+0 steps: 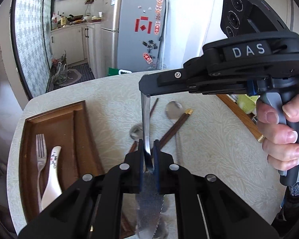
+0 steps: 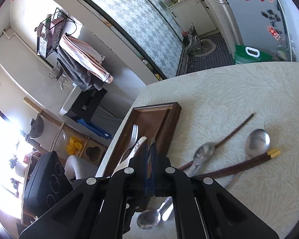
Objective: Organize utensils
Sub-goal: 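Carry the knife over the tray, lower it and open the left tool, then move the left tool to the long steel spoon in the pile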
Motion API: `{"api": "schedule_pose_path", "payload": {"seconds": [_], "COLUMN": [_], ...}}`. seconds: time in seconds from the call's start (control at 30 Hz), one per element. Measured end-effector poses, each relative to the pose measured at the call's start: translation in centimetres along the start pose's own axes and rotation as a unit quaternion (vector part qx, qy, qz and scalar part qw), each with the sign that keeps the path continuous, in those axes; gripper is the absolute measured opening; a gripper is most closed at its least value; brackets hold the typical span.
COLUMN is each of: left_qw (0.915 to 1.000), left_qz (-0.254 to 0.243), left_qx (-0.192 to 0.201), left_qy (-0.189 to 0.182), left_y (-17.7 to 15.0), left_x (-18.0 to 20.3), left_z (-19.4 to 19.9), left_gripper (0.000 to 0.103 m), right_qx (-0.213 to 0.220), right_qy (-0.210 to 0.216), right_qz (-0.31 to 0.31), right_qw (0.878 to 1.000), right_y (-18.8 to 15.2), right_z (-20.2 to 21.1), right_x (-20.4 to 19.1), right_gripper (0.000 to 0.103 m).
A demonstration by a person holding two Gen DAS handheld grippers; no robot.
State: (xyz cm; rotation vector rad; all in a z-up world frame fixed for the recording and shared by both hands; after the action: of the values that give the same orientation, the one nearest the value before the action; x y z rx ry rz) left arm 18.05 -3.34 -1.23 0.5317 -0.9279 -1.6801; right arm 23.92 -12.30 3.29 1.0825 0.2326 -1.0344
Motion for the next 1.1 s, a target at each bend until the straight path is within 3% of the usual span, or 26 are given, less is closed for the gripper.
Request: {"api": "schedule_pose_path", "payload": {"seconds": [0.3,0.6,0.67,0.73,0.77,0.83,0.87,0.93,1.0,1.1], "left_qw": [0.9961,0.9944,0.9941,0.9937,0.9935,0.9931,0.9931,0.9931,0.9937,0.9961], "left_qz": [0.057,0.060,0.058,0.061,0.062,0.066,0.066,0.063,0.063,0.045], "left_qx": [-0.014,-0.043,-0.046,-0.049,-0.049,-0.053,-0.052,-0.050,-0.046,-0.024], "left_qy": [0.067,0.076,0.080,0.080,0.082,0.081,0.081,0.085,0.080,0.072], "left_y": [-1.1,-2.8,-3.1,-3.4,-3.5,-3.7,-3.8,-3.9,-3.8,-3.6], "left_x": [-8.6,-10.8,-10.8,-10.9,-11.0,-11.0,-10.9,-10.6,-10.2,-9.0], "left_z": [-0.6,-2.5,-2.9,-3.2,-3.4,-3.5,-3.4,-3.1,-2.6,-0.8], "left_gripper": [0.008,0.010,0.015,0.034,0.034,0.037,0.039,0.052,0.063,0.076], "right_qx": [-0.058,-0.095,-0.109,-0.120,-0.131,-0.136,-0.133,-0.128,-0.113,-0.096], "right_qy": [0.030,0.018,0.021,0.018,0.023,0.015,0.011,0.020,0.008,0.009], "right_qz": [0.019,-0.021,-0.032,-0.037,-0.041,-0.040,-0.037,-0.039,-0.033,-0.019], "right_qw": [0.998,0.995,0.993,0.992,0.990,0.990,0.990,0.991,0.993,0.995], "right_y": [0.8,-0.3,-0.7,-1.1,-1.5,-1.9,-2.0,-1.9,-1.5,-0.8], "right_z": [-9.3,-13.7,-14.6,-15.3,-15.6,-15.7,-15.6,-15.0,-13.8,-10.9], "right_x": [-3.1,0.2,0.8,1.3,1.3,1.4,1.4,1.0,1.0,0.7], "right_gripper": [0.001,0.004,0.004,0.006,0.007,0.017,0.032,0.043,0.067,0.077]}}
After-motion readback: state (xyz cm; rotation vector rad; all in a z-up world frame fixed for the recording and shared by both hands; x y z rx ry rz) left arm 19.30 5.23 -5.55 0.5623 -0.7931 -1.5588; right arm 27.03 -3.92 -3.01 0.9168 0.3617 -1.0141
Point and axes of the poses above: each gripper's, at about its wrist camera, not at the fingertips, and z roughly against the way its jaws point, x to its right, y to its top, the point moved 6 cm from there along -z, roughly the way its jaws point, and after that the axes turned 7 degrees about x, right-handed, at the moved point
